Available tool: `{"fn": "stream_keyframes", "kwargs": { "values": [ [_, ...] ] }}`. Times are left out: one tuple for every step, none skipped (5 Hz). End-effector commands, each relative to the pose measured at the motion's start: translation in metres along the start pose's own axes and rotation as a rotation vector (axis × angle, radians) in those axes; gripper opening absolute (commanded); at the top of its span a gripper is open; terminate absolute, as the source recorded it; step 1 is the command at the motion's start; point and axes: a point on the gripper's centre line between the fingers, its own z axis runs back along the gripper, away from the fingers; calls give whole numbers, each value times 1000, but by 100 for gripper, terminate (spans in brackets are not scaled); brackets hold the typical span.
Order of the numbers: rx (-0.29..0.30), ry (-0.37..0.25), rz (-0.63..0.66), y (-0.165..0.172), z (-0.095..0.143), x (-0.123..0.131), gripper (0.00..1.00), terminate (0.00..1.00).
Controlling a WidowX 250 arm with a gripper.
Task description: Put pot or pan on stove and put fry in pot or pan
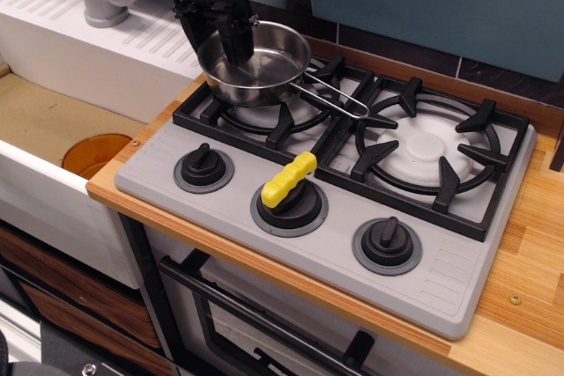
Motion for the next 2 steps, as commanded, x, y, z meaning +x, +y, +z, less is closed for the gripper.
{"fn": "stream_keyframes", "kwargs": {
  "values": [
    [34, 1, 10, -25, 65, 18, 100, 0],
    [36, 14, 13, -31, 76, 22, 100, 0]
  ]
}}
